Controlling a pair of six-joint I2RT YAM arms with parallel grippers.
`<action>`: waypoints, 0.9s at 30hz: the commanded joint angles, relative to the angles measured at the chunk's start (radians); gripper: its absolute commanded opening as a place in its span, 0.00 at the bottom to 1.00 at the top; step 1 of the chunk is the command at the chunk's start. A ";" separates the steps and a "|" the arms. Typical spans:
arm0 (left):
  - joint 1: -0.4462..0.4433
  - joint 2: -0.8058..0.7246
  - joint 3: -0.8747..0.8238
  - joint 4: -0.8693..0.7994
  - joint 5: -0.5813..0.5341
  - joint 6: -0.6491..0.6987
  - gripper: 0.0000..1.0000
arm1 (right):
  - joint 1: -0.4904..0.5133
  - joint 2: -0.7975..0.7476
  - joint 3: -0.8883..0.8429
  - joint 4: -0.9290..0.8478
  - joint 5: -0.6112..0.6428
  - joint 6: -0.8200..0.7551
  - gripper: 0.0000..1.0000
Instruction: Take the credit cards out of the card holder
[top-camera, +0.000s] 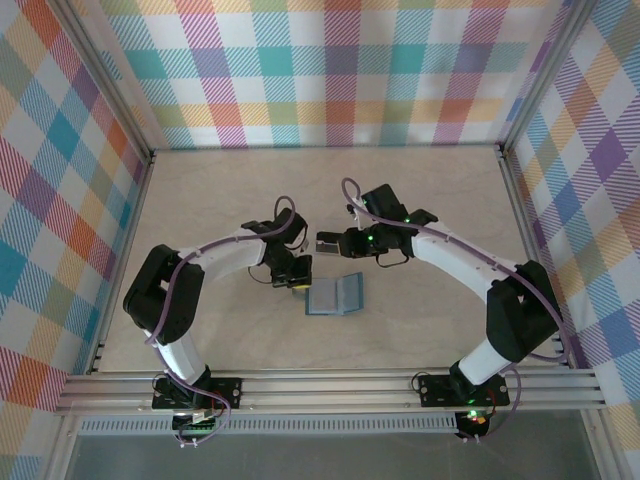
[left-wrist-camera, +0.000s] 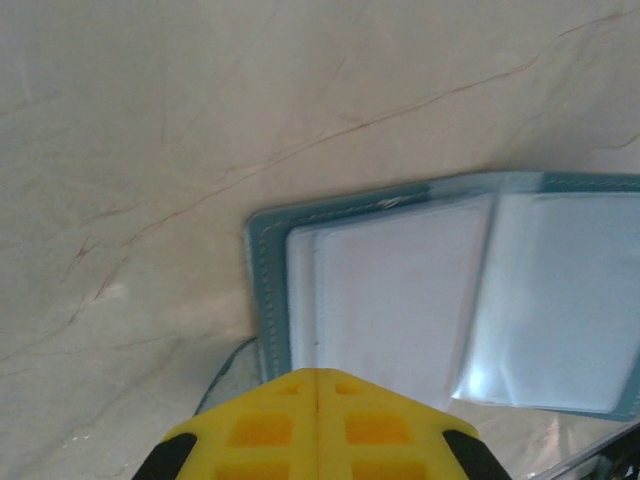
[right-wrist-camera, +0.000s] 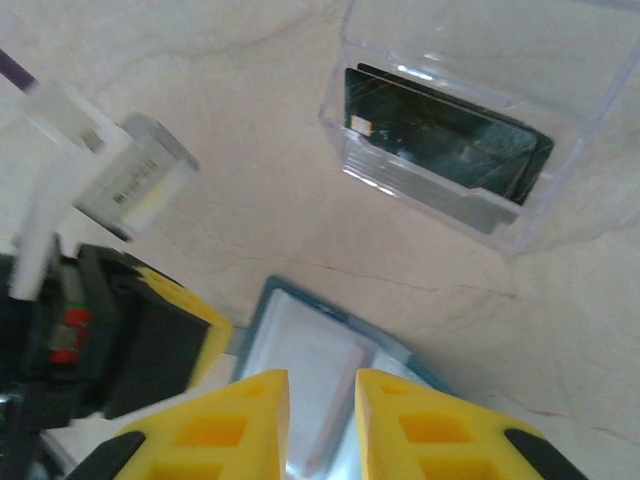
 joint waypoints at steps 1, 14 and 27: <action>-0.005 0.009 -0.040 0.005 -0.027 -0.011 0.04 | 0.011 -0.006 -0.012 0.033 -0.081 0.149 0.25; -0.005 0.016 -0.135 0.043 -0.033 -0.014 0.01 | 0.041 0.111 -0.014 -0.003 -0.236 0.253 0.27; -0.005 0.001 -0.194 0.099 -0.028 -0.034 0.00 | 0.127 0.269 -0.023 0.132 -0.286 0.402 0.28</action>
